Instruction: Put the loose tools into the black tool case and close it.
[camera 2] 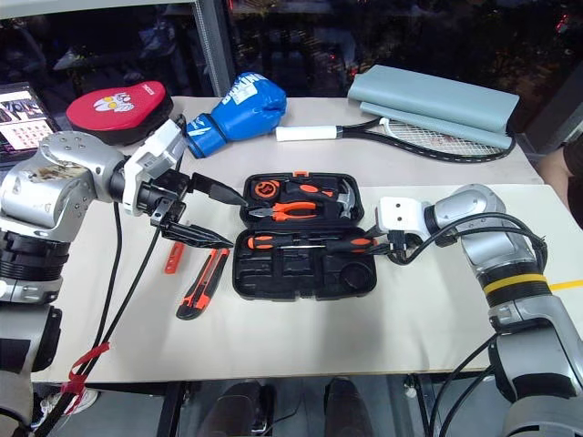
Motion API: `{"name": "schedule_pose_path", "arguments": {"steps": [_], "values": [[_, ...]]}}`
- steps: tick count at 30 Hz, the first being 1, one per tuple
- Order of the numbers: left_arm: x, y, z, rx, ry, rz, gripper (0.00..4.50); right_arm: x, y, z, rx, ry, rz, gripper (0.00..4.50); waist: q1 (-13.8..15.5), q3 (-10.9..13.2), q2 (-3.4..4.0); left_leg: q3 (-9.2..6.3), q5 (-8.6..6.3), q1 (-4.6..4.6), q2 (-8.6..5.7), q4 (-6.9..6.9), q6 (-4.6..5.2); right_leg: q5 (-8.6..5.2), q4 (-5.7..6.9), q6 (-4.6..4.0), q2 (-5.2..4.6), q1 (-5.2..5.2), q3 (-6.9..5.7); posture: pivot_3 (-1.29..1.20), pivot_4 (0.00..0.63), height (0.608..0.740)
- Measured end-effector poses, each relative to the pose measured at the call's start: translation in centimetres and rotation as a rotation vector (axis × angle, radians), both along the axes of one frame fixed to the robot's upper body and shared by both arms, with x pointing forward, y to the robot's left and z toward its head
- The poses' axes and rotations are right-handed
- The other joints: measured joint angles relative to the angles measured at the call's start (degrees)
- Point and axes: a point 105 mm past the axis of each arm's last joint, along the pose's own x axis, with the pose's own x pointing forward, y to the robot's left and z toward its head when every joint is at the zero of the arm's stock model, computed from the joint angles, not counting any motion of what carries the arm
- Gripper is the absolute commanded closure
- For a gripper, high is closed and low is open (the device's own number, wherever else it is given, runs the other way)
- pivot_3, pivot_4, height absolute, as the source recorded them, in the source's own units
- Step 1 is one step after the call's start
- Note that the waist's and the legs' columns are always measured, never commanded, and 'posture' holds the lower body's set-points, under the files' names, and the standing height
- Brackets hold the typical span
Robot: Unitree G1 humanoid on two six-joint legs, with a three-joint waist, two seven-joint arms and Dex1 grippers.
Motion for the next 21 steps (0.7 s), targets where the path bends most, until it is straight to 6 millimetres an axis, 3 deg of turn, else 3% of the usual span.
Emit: {"name": "schedule_pose_path", "arguments": {"steps": [2,10,21], "values": [[0.0,-0.2,0.0,-0.005,0.001,-0.005,0.00,-0.1,0.3,0.5,0.006,-0.013,0.008,0.93,0.0,0.0,0.00,0.00,0.00,-0.01,0.00,0.00,0.00,0.00,0.00,0.00,0.00,0.00,0.00,0.00,0.150,0.736],[0.4,-0.5,0.1,-0.013,-0.016,-0.012,0.00,-0.8,0.5,3.0,0.097,-0.016,-0.028,0.93,0.1,0.0,0.00,-0.01,0.00,0.00,0.00,0.00,0.00,0.00,-0.01,0.00,0.00,0.02,-0.01,0.00,0.150,0.736],[0.5,-0.8,0.2,-0.020,-0.019,-0.017,0.00,-0.7,-0.2,1.1,0.090,0.056,-0.081,0.93,0.0,0.0,0.00,0.00,0.00,0.00,-0.01,0.00,0.00,0.00,-0.01,0.00,0.00,0.01,0.00,0.00,0.150,0.736]]}}
